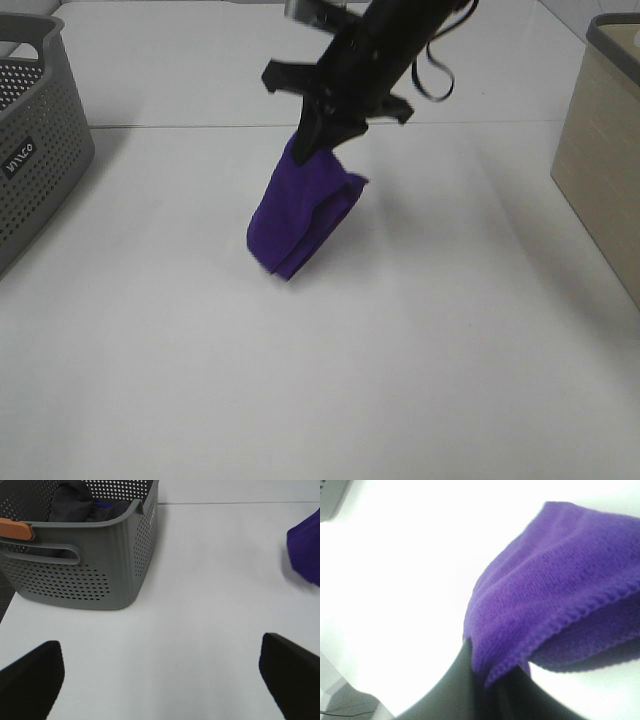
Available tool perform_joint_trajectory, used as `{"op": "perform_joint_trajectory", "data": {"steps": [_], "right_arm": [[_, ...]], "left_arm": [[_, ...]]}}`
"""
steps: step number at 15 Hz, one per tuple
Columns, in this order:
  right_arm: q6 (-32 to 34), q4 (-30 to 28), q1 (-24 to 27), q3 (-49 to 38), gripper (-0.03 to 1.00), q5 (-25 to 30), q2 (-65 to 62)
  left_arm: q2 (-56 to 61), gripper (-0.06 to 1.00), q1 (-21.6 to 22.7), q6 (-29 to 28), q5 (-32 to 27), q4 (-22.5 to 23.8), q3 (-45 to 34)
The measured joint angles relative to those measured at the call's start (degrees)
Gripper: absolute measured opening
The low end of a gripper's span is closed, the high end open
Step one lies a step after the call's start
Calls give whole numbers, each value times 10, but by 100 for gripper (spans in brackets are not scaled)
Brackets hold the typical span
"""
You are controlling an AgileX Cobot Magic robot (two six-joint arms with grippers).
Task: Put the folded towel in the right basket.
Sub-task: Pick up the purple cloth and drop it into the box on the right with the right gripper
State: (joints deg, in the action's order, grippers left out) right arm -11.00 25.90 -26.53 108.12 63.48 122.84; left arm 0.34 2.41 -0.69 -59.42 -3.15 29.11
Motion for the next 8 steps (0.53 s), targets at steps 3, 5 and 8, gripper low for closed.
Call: {"op": "perform_joint_trajectory", "data": {"steps": [3, 5, 8], "right_arm": [[10, -105, 5, 115, 5, 56, -54], [29, -159, 48, 174, 5, 58, -90], [44, -230, 151, 214, 5, 58, -129]], "left_arm": [[0, 99, 0, 0, 0, 0, 0], [0, 99, 0, 0, 0, 0, 0], [0, 99, 0, 0, 0, 0, 0]]}}
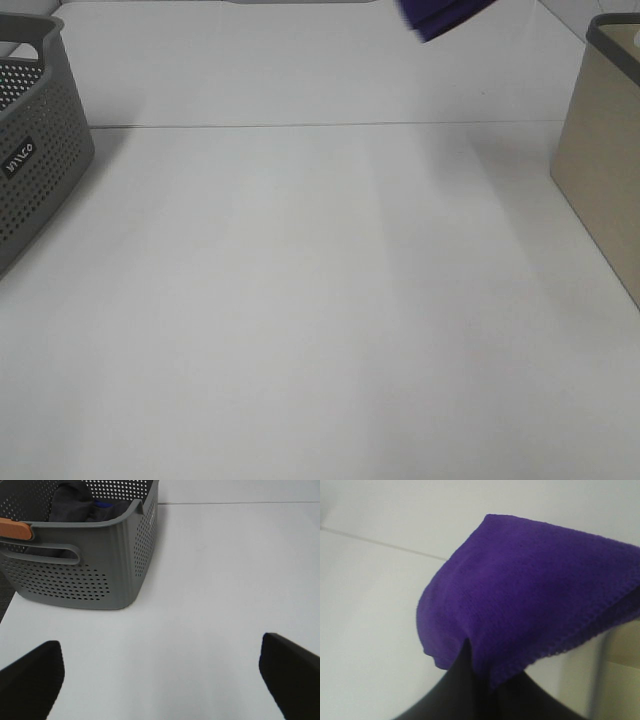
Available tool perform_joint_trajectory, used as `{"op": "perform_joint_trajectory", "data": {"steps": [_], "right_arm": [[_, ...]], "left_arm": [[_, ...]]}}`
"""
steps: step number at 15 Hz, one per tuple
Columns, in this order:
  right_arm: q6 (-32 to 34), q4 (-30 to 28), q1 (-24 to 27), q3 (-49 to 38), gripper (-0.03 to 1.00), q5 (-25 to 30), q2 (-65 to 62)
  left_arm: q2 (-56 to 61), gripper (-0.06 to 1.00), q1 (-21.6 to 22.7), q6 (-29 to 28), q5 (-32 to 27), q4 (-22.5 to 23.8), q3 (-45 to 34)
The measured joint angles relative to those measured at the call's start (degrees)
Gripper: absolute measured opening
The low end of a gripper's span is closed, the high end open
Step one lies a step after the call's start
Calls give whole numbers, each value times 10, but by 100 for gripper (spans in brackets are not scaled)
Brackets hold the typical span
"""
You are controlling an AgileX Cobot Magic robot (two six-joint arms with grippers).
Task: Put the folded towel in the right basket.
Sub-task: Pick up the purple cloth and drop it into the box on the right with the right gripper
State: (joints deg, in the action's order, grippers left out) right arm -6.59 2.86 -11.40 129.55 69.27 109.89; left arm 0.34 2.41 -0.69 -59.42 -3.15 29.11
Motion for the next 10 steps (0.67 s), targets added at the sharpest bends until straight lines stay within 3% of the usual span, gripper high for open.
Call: {"op": "perform_joint_trajectory", "data": {"steps": [3, 7, 10], "right_arm": [[1, -34, 128, 0, 5, 2, -29], [22, -34, 279, -9, 5, 8, -28], [32, -34, 318, -22, 5, 7, -22]], "left_arm": [[0, 99, 0, 0, 0, 0, 0], [0, 99, 0, 0, 0, 0, 0], [0, 99, 0, 0, 0, 0, 0]]}}
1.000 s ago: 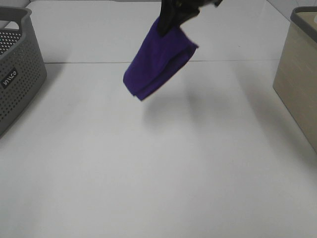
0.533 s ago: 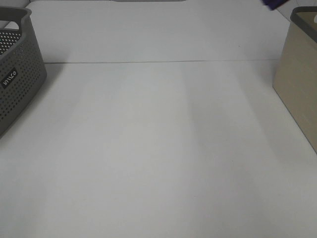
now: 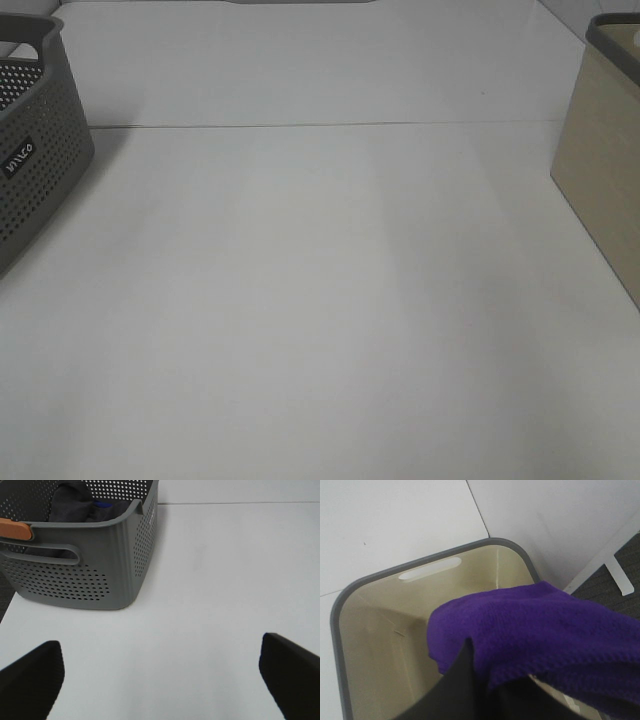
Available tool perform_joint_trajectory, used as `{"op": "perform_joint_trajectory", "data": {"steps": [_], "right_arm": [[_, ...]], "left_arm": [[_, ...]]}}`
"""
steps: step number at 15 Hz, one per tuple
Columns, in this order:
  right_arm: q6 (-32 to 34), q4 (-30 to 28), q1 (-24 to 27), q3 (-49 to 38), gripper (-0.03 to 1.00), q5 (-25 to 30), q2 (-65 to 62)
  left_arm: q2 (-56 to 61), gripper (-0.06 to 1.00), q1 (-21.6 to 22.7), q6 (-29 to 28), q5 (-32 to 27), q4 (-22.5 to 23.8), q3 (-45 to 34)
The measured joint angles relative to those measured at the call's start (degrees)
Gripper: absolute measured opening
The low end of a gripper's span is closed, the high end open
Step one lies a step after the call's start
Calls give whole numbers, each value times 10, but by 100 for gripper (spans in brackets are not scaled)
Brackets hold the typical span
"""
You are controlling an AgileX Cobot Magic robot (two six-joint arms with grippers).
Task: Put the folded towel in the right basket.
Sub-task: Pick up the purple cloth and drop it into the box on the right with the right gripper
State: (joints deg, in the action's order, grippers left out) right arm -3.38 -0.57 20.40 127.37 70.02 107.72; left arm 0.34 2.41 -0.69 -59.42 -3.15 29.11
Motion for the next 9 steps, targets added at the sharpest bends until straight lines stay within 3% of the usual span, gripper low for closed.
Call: {"op": "perform_joint_trajectory", "data": {"steps": [4, 5, 7, 8, 9], "right_arm": [[-7, 35, -1, -45, 14, 0, 1], [-7, 38, -1, -55, 25, 1, 2], [-3, 40, -1, -58, 70, 1, 3], [-3, 41, -1, -58, 85, 1, 3], [-3, 44, -1, -58, 92, 1, 3]], "left_arm": [[0, 99, 0, 0, 0, 0, 0], [0, 99, 0, 0, 0, 0, 0], [0, 99, 0, 0, 0, 0, 0], [0, 99, 0, 0, 0, 0, 0], [0, 99, 0, 0, 0, 0, 0]]}}
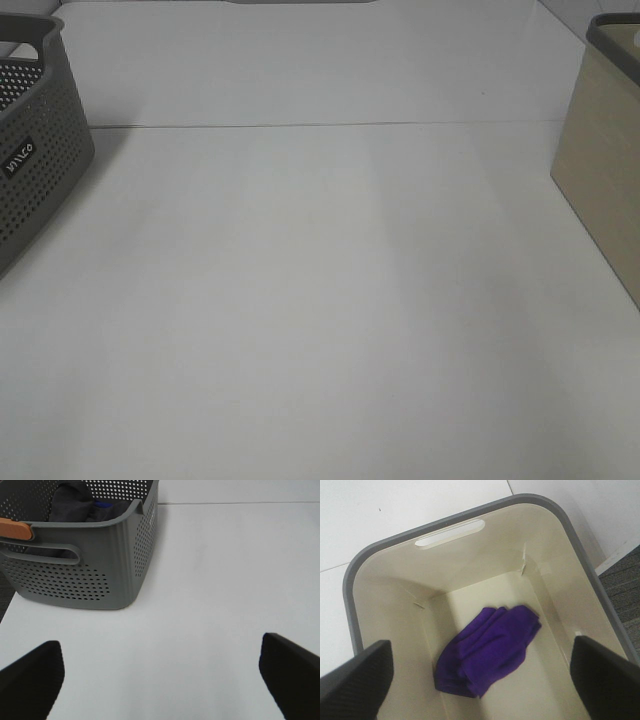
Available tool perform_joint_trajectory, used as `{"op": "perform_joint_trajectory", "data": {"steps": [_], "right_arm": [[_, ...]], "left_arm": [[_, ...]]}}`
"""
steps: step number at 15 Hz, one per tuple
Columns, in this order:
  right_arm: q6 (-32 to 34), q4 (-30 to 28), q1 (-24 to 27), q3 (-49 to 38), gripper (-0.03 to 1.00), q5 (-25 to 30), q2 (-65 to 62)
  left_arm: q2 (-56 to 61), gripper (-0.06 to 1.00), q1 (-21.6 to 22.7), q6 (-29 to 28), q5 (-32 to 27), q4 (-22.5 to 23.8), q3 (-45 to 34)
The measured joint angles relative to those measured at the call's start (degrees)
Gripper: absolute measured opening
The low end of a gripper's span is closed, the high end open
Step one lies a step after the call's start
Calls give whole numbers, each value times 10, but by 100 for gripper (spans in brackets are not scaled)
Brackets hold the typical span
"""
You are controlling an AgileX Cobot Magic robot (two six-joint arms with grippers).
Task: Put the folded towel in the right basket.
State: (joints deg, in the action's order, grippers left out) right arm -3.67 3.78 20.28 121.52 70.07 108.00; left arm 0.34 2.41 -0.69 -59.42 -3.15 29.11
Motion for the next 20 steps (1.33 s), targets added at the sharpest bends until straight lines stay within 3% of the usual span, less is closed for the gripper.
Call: {"op": "perform_joint_trajectory", "data": {"steps": [4, 6, 8, 10, 13, 16, 17, 20], "right_arm": [[-16, 71, -1, 0, 98, 0, 0], [-33, 119, -28, 0, 98, -1, -1], [-41, 106, -121, 0, 98, -1, -2], [-13, 49, -203, 0, 98, -1, -2], [29, 38, -229, -17, 98, -1, -34], [15, 46, -230, -112, 98, -3, -126], [5, 35, -232, -263, 98, -13, -268], [-6, 30, -232, -499, 98, -83, -500]], "left_arm": [[0, 99, 0, 0, 0, 0, 0], [0, 99, 0, 0, 0, 0, 0], [0, 99, 0, 0, 0, 0, 0], [0, 99, 0, 0, 0, 0, 0], [0, 99, 0, 0, 0, 0, 0], [0, 99, 0, 0, 0, 0, 0], [0, 99, 0, 0, 0, 0, 0], [0, 99, 0, 0, 0, 0, 0]]}}
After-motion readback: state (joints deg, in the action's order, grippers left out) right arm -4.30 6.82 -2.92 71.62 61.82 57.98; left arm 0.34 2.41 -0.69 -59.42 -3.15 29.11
